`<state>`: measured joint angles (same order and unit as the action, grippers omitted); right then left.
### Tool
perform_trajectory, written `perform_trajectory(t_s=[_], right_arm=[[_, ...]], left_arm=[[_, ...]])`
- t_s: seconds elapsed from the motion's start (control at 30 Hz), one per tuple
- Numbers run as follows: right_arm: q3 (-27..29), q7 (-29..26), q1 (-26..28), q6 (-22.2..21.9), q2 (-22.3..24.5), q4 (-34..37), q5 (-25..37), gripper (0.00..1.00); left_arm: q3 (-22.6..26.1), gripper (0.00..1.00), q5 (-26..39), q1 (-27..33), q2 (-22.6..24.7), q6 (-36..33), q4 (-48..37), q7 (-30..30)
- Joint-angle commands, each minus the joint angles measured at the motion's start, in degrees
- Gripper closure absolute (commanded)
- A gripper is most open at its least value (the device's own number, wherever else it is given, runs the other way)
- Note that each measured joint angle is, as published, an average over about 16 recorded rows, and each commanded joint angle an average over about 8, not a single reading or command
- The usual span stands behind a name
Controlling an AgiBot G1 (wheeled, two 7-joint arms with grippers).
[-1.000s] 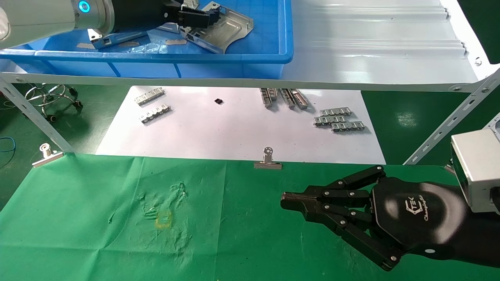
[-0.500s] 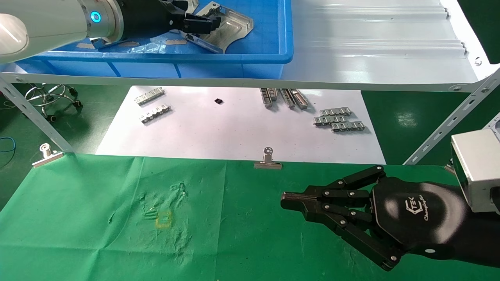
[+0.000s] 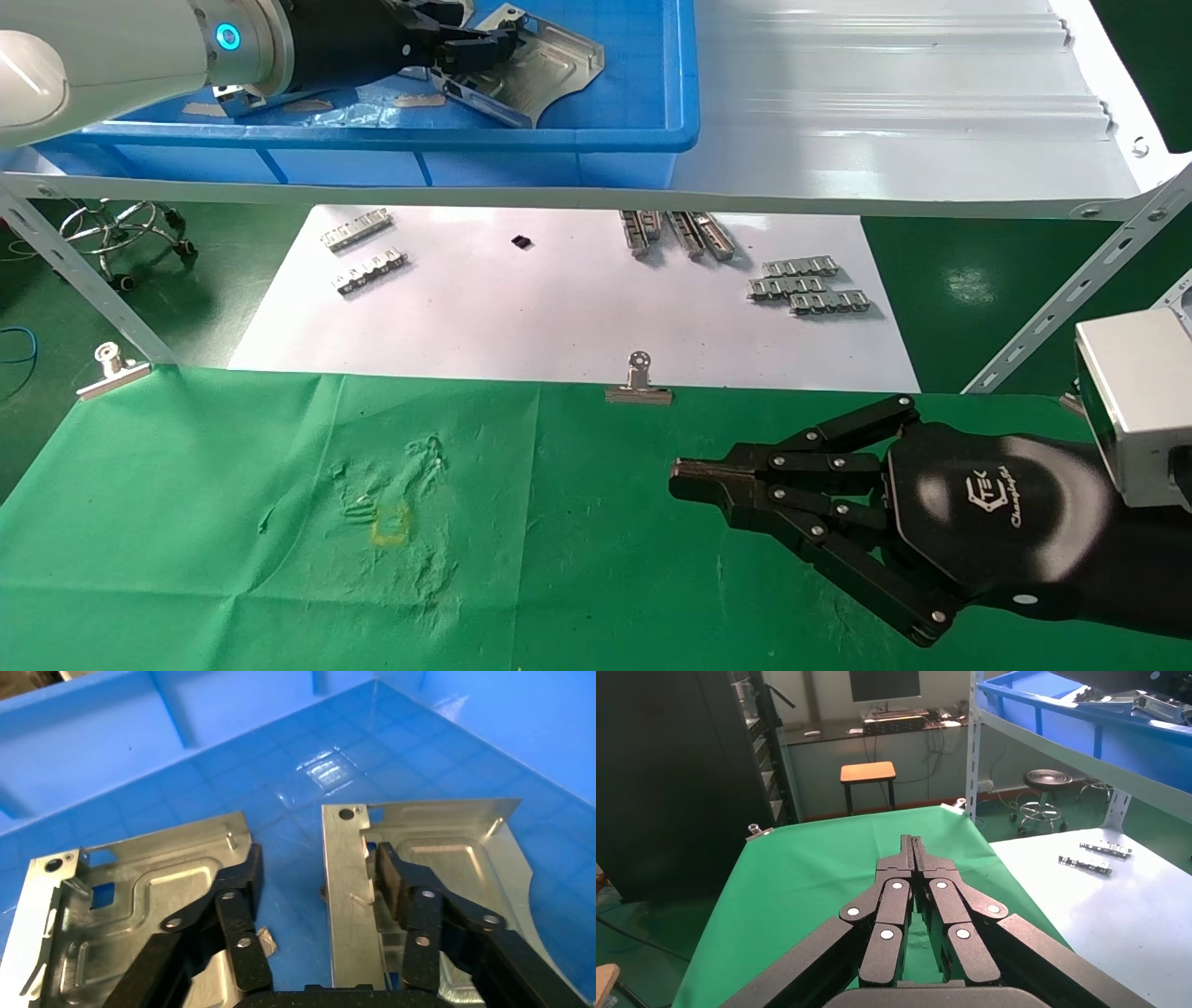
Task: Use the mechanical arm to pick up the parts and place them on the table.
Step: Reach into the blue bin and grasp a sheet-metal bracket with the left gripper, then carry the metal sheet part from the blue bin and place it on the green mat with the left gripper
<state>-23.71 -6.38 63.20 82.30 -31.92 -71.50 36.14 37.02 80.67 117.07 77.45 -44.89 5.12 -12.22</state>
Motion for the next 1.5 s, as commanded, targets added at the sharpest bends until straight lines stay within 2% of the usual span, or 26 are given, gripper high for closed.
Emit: perform_trajectory(t_s=[0.03,0.63,0.9,1.17,1.5], right_arm=[[0.00,0.00,0.00,0.00,0.00,0.00,0.00,1.00],[0.00,0.00,0.00,0.00,0.00,0.00,0.00,1.00],[0.00,0.00,0.00,0.00,0.00,0.00,0.00,1.00],[0.00,0.00,0.00,0.00,0.00,0.00,0.00,1.00],[0.00,0.00,0.00,0.00,0.00,0.00,0.00,1.00]], left_arm=[[0.25,1.00,0.11,0.04,-0.01,0.06,-0.02,-0.15],[1.12,1.00,-0.62,0.20,-0.25,0.11,0.18,-1.43],[0.21,1.00,-2.48,2.15,-1.28,-2.94,0.41,-0.21],[-1.51,1.00,-5.32,4.25,-5.18,-13.14,1.08,4.18],[-2.55,1.00,-7.55,3.90,-12.92,-32.42,2.92,14.99]])
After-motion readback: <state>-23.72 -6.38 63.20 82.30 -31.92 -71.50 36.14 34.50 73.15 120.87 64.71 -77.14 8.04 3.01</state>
